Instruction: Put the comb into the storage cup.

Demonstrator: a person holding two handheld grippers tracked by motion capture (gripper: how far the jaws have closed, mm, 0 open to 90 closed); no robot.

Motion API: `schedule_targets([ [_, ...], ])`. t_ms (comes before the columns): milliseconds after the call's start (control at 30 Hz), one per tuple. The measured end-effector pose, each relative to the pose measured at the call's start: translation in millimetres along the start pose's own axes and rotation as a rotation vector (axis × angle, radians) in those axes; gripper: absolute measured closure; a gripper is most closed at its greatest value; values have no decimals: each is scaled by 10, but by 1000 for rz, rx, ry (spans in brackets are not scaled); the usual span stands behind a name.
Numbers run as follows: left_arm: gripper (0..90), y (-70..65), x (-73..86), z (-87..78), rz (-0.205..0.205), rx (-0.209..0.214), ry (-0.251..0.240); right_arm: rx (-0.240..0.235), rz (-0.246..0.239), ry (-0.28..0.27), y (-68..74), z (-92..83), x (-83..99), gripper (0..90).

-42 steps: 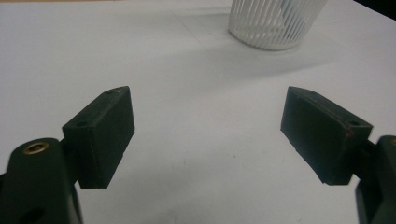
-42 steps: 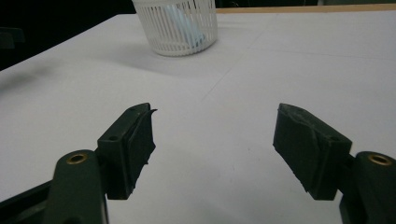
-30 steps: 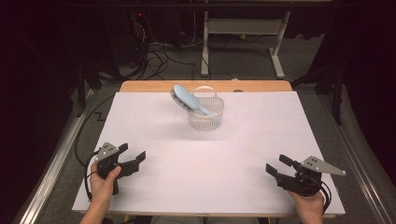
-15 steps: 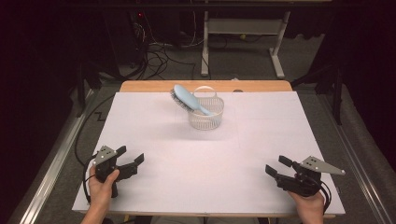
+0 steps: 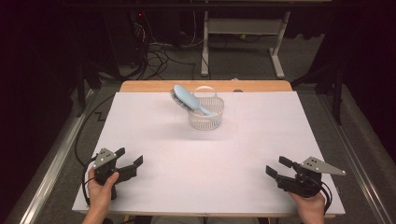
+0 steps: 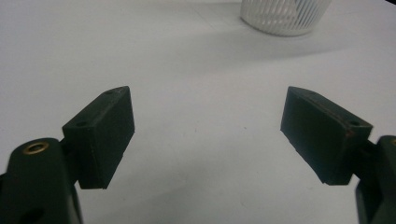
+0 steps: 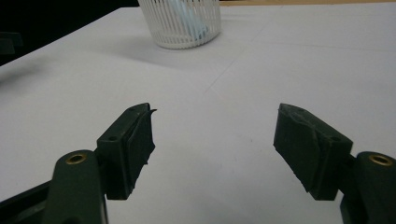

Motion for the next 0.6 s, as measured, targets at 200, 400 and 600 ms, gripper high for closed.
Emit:
schedule_targets([
  [200,184,5,16,-3,-8,1,-1,-1,3,2,-3,-12,9,289],
  [400,184,28,45,-16,-20,4,-1,-3,11,3,-9,-24,20,289],
  [600,184,27,80,-20,-26,7,4,-3,12,4,-15,-35,30,289],
])
Point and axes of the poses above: each handheld gripper's, and its own axes: z roughly forward along the jaws, x roughly out of its underside, y roughly to its left, the point moved 8 cm from there along z, roughly forward along the jaws, and after that the axes turned 7 degrees about -x, right-handed, at the moved point
